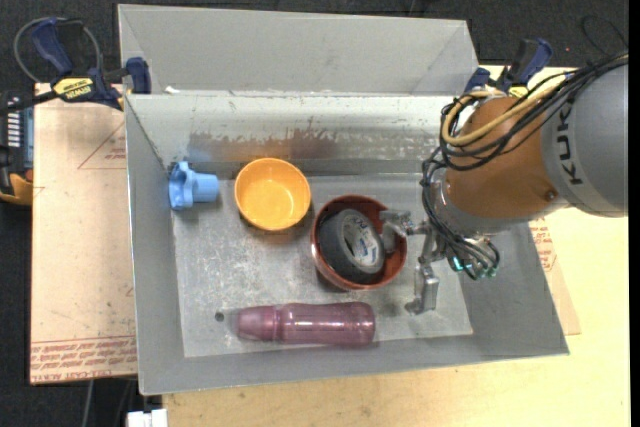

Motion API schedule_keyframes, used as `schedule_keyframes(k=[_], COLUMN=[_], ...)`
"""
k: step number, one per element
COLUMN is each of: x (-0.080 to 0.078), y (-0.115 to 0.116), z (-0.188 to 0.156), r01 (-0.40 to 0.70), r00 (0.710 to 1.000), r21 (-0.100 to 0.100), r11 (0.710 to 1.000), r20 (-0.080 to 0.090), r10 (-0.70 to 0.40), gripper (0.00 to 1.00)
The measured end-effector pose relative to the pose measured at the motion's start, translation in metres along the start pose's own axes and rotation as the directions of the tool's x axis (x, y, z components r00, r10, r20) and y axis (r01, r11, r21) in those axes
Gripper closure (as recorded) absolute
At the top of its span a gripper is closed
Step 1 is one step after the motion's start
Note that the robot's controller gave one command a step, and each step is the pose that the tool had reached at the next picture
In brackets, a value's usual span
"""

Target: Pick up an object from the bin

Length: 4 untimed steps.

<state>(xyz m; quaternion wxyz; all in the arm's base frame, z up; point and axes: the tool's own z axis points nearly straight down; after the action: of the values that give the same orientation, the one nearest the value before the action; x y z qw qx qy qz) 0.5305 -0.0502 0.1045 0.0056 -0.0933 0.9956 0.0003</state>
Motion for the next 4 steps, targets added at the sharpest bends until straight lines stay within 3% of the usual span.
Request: schedule_keyframes(k=[2, 3, 4], x=[0.0, -0.011, -0.013], y=[0.0, 0.011, 0.012], z=[0.0, 0.026, 0.024], r01=[0.001, -0.05, -0.049], r00=[1.0, 0.999, 0.999], r21=[0.0, -0.003, -0.004], r11=[1.0, 0.999, 0.999], r20=[0.0, 0.001, 0.008], r10=[-0.001, 0.05, 0.049], gripper=[0.0, 0.0, 1.0])
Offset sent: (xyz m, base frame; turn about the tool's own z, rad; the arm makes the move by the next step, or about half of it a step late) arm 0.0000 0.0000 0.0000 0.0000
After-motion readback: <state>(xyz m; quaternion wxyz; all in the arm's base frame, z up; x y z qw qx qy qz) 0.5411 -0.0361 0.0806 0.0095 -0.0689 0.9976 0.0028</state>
